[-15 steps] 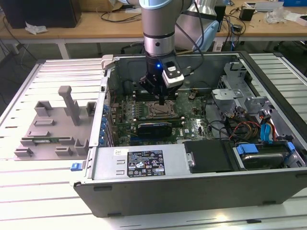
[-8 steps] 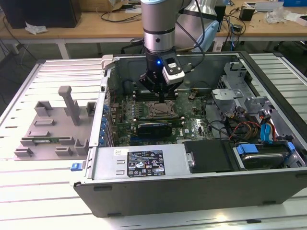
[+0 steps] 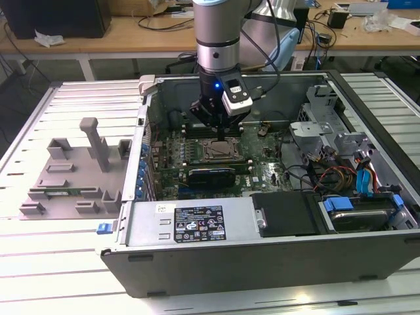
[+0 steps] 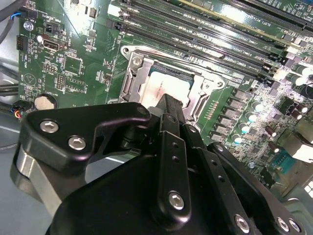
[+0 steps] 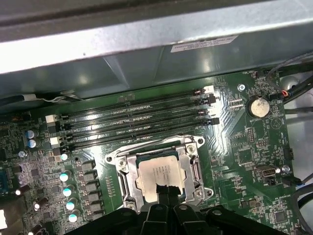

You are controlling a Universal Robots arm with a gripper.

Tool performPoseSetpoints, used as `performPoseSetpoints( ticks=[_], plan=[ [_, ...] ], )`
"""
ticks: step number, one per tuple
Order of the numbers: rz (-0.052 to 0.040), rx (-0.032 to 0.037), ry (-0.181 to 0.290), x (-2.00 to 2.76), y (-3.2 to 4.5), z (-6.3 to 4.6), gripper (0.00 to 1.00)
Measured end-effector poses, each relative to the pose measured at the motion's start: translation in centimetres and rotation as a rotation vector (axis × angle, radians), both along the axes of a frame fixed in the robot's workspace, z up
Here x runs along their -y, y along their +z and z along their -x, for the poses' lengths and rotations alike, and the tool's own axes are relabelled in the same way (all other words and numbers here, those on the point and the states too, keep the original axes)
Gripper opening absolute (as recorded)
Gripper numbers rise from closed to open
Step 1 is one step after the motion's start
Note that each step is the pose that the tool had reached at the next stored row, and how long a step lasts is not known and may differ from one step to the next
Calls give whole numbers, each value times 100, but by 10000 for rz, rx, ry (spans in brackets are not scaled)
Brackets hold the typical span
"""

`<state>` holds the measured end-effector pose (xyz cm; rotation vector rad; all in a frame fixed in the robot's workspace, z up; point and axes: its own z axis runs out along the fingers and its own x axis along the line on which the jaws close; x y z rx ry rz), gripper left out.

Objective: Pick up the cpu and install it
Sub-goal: 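Install the second cpu locking lever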

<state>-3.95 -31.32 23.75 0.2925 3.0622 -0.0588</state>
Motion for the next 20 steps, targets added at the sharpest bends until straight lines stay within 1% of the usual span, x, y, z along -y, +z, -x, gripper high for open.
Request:
performPoseSetpoints(
  ticks=[7, 14, 18, 20],
  plan=[
    [3, -13, -3, 42, 1, 1, 11],
    [2, -25, -3, 101, 1, 1, 11],
    [2, -32, -2, 105, 1, 1, 11],
    [3, -35, 0, 115, 2, 1, 11]
  ],
)
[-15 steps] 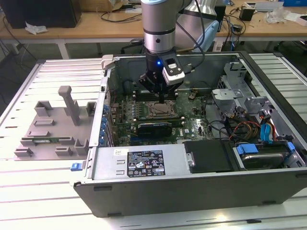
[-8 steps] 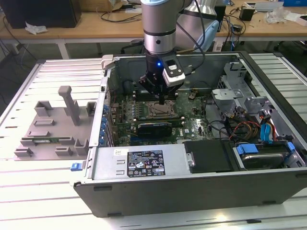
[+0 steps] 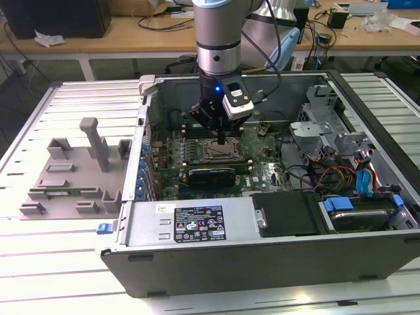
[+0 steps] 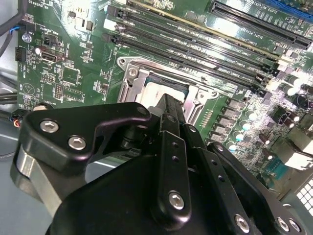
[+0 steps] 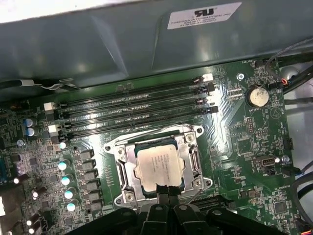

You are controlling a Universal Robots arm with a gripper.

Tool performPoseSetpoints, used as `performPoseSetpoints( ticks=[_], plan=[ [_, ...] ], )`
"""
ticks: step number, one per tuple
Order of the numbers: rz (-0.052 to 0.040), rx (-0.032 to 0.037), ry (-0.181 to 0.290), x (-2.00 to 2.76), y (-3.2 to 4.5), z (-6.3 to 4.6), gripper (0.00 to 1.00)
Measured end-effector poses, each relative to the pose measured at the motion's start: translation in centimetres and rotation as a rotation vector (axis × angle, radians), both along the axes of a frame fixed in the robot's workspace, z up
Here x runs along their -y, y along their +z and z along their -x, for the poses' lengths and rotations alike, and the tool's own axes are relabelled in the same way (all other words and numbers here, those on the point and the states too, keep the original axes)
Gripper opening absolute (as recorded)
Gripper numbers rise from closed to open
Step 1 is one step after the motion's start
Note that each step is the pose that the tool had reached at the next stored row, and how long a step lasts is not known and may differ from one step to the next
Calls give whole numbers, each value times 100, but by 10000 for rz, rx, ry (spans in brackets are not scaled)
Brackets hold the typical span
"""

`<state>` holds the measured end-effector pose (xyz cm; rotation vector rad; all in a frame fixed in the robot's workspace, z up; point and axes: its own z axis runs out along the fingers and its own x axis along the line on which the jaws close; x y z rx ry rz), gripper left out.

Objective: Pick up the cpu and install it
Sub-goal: 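Install the second cpu locking lever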

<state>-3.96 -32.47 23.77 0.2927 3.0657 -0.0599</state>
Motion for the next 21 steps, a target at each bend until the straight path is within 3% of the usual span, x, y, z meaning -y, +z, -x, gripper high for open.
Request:
performPoseSetpoints(
  ticks=[6, 15, 21],
  plan=[
    [-1, -1, -2, 64, 0, 0, 11],
    [-1, -2, 0, 206, -1, 1, 11],
    [-4, -2, 511, 262, -14, 4, 11]
  ],
)
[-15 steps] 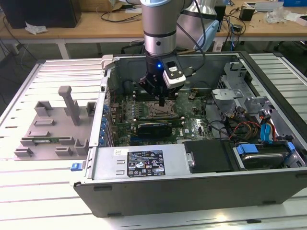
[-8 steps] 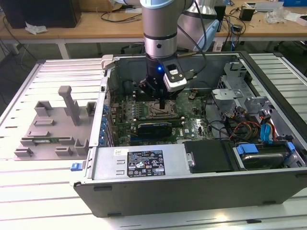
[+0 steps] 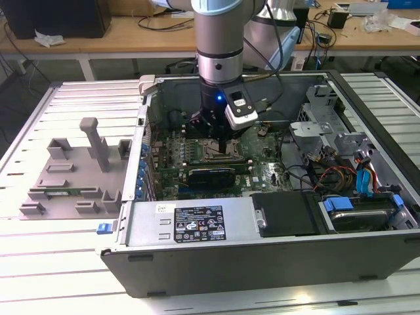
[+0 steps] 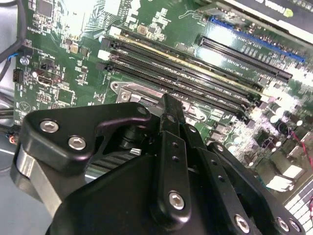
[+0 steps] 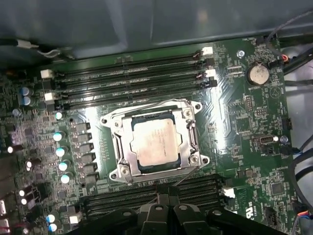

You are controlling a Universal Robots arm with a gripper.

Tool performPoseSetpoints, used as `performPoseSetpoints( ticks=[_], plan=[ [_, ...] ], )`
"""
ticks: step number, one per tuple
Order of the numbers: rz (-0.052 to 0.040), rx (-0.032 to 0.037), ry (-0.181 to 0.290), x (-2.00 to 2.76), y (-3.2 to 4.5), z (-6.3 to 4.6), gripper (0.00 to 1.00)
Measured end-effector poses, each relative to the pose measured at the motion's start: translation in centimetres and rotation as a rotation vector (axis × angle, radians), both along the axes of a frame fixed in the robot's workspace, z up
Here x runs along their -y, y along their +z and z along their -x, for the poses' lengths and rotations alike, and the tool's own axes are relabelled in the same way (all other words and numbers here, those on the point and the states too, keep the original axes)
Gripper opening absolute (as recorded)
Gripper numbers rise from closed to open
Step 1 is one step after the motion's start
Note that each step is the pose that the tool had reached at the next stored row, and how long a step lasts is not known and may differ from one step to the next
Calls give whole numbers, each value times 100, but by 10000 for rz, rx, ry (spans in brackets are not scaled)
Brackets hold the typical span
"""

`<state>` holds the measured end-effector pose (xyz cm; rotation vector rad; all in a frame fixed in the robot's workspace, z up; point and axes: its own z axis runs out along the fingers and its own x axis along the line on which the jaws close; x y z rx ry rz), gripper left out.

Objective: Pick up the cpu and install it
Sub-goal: 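Install the second cpu locking lever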

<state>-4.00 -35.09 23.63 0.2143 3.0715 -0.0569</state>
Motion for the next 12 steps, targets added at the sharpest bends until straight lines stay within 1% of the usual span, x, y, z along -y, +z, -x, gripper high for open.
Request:
performPoseSetpoints(
  ticks=[2, 6, 11, 12],
  plan=[
    [-2, 1, 240, 9, -7, 16, 11],
    [0, 0, 476, 14, -22, 72, 11],
    [-1, 2, 702, 57, -49, 95, 11],
    [-2, 2, 763, 58, -53, 96, 11]
  ],
)
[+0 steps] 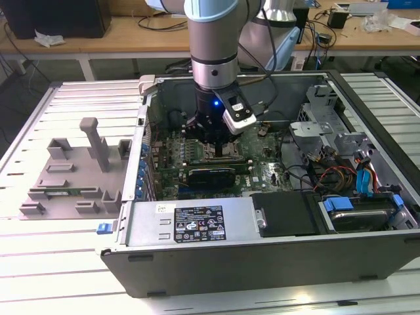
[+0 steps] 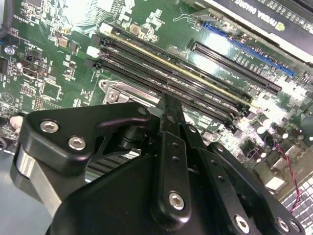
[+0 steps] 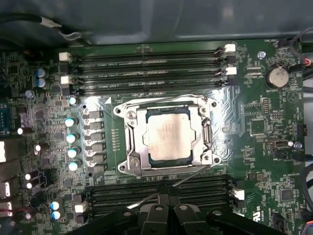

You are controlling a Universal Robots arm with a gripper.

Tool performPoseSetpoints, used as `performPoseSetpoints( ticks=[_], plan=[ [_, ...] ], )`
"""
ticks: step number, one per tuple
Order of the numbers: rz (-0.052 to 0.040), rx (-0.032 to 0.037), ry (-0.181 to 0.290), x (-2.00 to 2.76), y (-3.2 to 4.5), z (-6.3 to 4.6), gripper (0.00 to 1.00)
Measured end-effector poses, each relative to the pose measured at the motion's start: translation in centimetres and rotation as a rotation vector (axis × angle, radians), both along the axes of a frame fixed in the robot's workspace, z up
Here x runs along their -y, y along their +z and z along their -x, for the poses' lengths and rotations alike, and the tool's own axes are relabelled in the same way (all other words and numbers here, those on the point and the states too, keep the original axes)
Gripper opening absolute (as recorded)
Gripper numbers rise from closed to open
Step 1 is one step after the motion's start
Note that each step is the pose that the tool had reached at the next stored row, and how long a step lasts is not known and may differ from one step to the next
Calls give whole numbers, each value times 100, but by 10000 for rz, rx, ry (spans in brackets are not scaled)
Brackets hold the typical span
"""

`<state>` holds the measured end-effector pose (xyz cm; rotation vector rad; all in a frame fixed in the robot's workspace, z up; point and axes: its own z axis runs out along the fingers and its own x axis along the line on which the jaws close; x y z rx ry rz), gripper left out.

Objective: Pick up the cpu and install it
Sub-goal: 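Install the second cpu locking lever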

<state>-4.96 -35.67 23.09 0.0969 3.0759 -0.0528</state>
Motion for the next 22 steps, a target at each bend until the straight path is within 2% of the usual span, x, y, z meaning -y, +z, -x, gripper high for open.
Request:
performPoseSetpoints(
  ticks=[22],
  plan=[
    [-3, -1, 43, 1, -51, 41, 11]
  ],
)
